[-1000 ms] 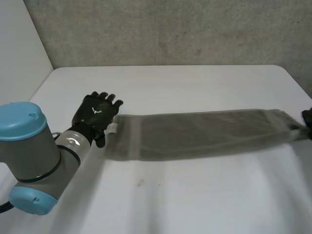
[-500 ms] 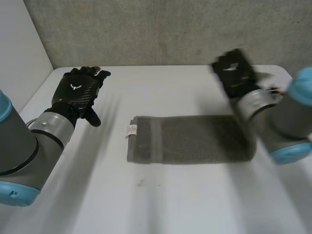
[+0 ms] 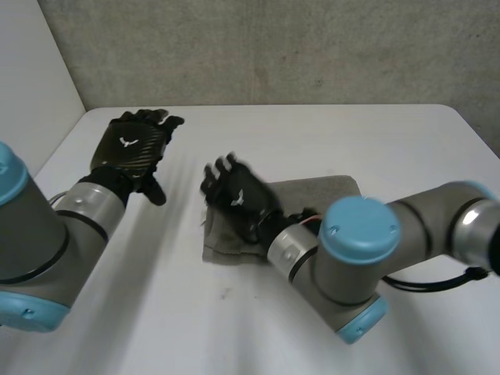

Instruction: Fold the laundry

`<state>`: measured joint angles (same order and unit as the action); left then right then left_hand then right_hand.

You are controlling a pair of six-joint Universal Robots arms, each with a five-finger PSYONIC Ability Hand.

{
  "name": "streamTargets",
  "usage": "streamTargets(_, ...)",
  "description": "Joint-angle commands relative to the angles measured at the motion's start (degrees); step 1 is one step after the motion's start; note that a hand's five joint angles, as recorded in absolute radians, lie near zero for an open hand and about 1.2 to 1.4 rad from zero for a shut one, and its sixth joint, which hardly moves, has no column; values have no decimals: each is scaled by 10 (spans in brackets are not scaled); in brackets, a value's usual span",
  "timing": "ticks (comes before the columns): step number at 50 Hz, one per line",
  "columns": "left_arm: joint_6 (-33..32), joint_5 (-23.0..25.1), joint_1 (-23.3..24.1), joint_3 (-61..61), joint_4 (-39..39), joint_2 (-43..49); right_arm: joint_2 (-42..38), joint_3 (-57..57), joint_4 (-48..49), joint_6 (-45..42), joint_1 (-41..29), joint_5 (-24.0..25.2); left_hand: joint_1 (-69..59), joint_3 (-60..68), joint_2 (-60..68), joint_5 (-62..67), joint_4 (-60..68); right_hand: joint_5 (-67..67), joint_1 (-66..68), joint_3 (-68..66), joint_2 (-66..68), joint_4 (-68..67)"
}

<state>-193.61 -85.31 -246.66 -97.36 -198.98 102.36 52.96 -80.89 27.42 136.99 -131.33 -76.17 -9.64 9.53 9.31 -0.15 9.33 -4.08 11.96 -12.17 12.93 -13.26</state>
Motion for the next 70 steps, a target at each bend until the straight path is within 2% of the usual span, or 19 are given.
streamTargets(1, 1, 0, 58, 49, -20, 55, 101, -52, -66, 145, 71, -65, -4, 5, 7, 2, 7, 41, -20, 22, -29, 33)
streamTargets(9, 5, -5, 128, 87, -19, 156, 134, -121, -200, 238, 177, -58, -11, 12, 14, 9, 14, 41, -20, 22, -29, 33)
streamTargets(14, 0, -7, 135, 88, -19, 208, 131, -167, -204, 237, 217, -60, -11, 12, 14, 9, 14, 41, -20, 22, -29, 33)
streamTargets(19, -6, -7, 133, 83, -17, 218, 109, -187, -171, 237, 239, -61, -11, 12, 14, 9, 14, -150, 171, -169, 162, -158)
streamTargets(21, -5, -8, 129, 77, -14, 212, 95, -190, -128, 233, 255, -60, -9, 10, 12, 7, 12, -475, 496, -494, 486, -483)
streamTargets(22, -5, -8, 129, 77, -14, 212, 95, -190, -128, 233, 255, -60, -9, 10, 12, 7, 12, -476, 498, -496, 488, -485)
streamTargets(23, -6, -9, 126, 73, -13, 206, 95, -190, -103, 225, 262, -60, -9, 10, 12, 7, 12, -657, 679, -676, 669, -666)
streamTargets(26, -6, -18, 123, 59, -14, 178, 102, -185, -61, 177, 271, -61, -7, 9, 11, 5, 10, -659, 680, -678, 671, -667)
streamTargets(33, -6, -50, 101, 30, -12, 120, 115, -136, -44, 76, 223, -62, -9, 10, 12, 7, 12, -659, 680, -678, 671, -667)
streamTargets(38, -5, -71, 79, 7, -12, 74, 82, -66, -42, 79, 89, -47, -9, 10, 12, 7, 12, -659, 680, -678, 671, -667)
streamTargets(43, -1, -98, 52, -13, -12, 37, 15, -41, -44, 67, -12, 23, -7, 9, 11, 5, 11, -659, 680, -678, 671, -667)
streamTargets(47, 0, -100, 48, -16, -12, 30, -3, -51, -47, 56, -42, 44, -6, 7, 9, 4, 9, -659, 680, -678, 671, -667)
streamTargets(52, 2, -99, 44, -16, -13, 22, 7, -73, -41, 52, -45, 59, -6, 7, 9, 4, 9, -659, 680, -678, 671, -667)
streamTargets(53, 2, -96, 44, -14, -14, 22, 20, -78, -41, 60, -44, 59, -6, 7, 9, 4, 9, -505, 526, -524, 516, -513)
streamTargets(54, 2, -96, 44, -14, -14, 22, 20, -78, -41, 60, -44, 59, -6, 7, 9, 4, 9, -503, 525, -522, 515, -512)
streamTargets(56, 3, -95, 47, -5, -17, 22, 56, -86, -43, 71, -27, 45, -6, 7, 9, 4, 9, -96, 118, -116, 108, -105)
streamTargets(59, 8, -94, 52, 11, -19, 29, 88, -97, -48, 109, 18, 27, -6, 7, 9, 4, 9, 41, -20, 22, -29, 33)
streamTargets(65, 50, -87, 87, 53, -19, 57, 143, -102, -55, 237, 71, -6, -7, 9, 11, 5, 10, 41, -20, 22, -29, 33)
streamTargets(70, 126, -64, 123, 104, -9, 93, 166, -76, -136, 421, 130, 1, -16, 17, 19, 14, 19, 41, -20, 22, -29, 33)
